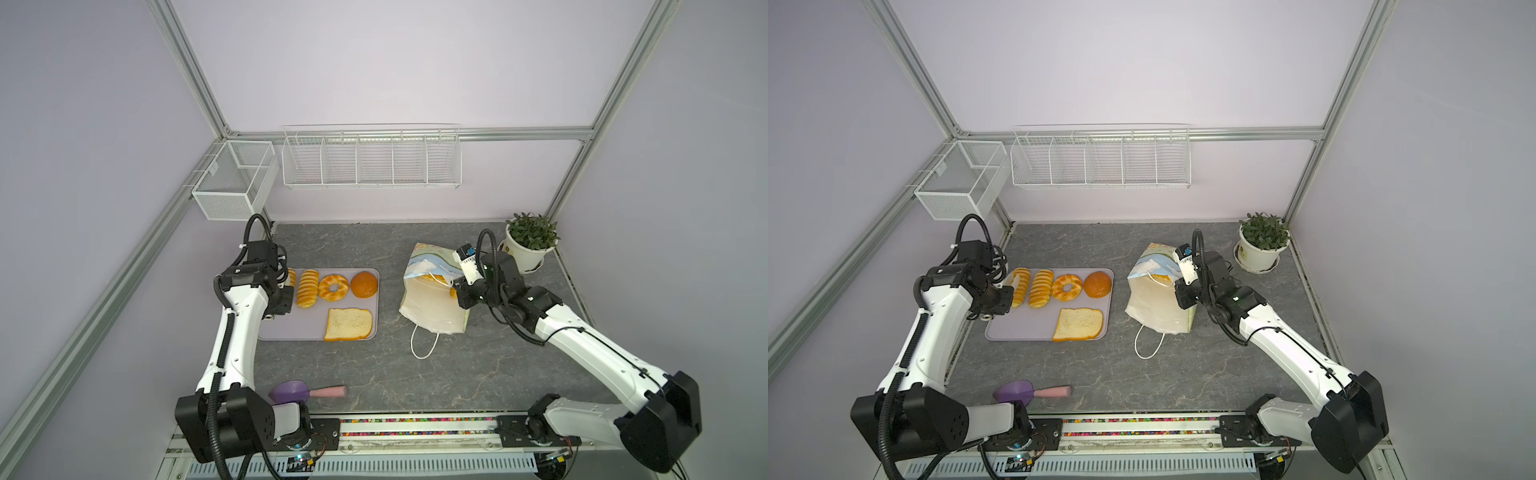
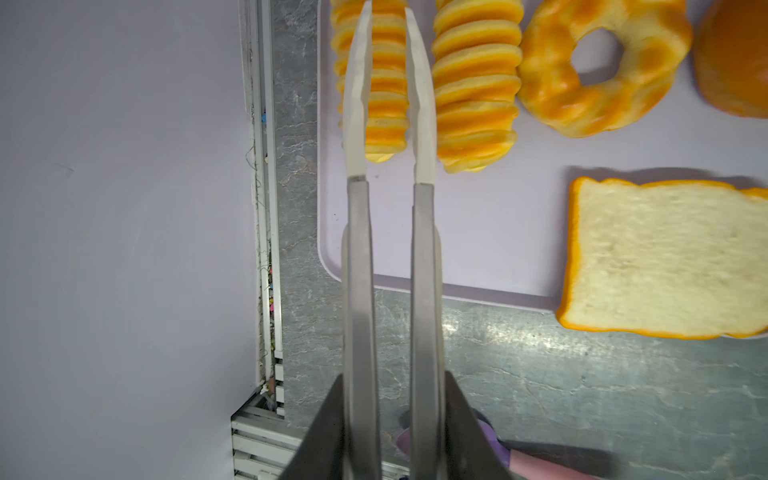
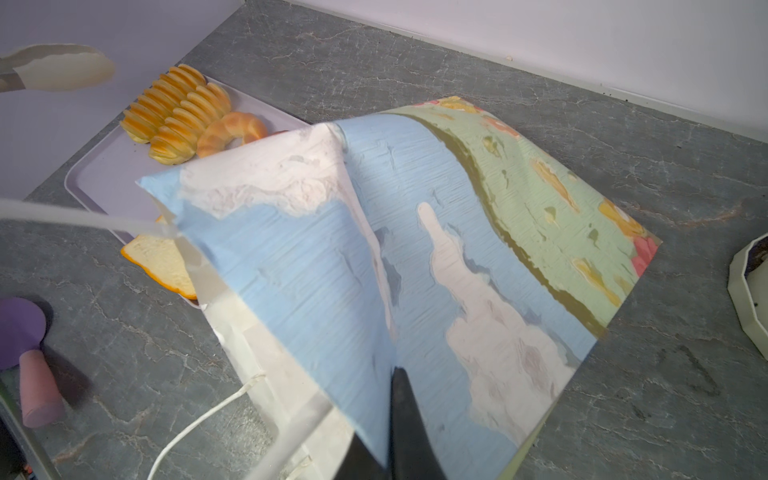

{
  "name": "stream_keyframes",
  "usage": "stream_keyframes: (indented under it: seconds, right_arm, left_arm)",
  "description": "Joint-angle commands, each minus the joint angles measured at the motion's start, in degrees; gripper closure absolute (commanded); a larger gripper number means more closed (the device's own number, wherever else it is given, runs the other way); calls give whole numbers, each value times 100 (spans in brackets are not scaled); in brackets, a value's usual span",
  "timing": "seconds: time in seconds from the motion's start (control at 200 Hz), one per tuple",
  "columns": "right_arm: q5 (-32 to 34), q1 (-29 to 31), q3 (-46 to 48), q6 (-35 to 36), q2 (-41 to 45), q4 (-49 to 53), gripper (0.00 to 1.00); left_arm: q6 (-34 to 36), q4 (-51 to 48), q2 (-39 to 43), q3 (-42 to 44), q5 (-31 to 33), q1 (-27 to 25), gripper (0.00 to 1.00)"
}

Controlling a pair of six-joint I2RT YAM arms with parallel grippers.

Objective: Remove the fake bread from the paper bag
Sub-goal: 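Move the open tongs back into the bag toward the remaining bread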

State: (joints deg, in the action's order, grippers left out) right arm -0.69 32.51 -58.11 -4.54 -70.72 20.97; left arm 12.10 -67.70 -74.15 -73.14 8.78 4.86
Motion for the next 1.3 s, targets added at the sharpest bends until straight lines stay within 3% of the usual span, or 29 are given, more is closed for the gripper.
stream_keyframes:
  seconds: [0.0,0.105,0.37,0.64,0.8,0.91,1.045,1.295]
  right_arm:
    - [67,41,-146,-76,111,98,93]
    - [140,34,-183,-82,101,100,93]
    - [322,35,-264,-140,120,103,93]
    - [519,36,-105,-223,199,3,93]
    - [561,34,-78,-282,208,21,93]
    - [574,34,-78,-307,225,46,93]
    - [605,28,-43,-330,257,82,93]
    - [605,35,42,-379,357,107,93]
  left_arm:
    - [-119,-333,276,-413,-819,13,70]
    - [-430,-333,544,-531,-1486,-200,72]
    - [-1493,131,1267,-368,-2106,-1715,77]
    - [-3037,1222,1539,209,-1485,-4427,78]
    - [-3532,1599,1109,261,-929,-5892,78]
    - [-3729,2001,626,160,-890,-6646,78]
    - [-3765,2289,-18,-164,-860,-7164,77]
    - [-4435,2397,-1037,-634,-543,-7202,77]
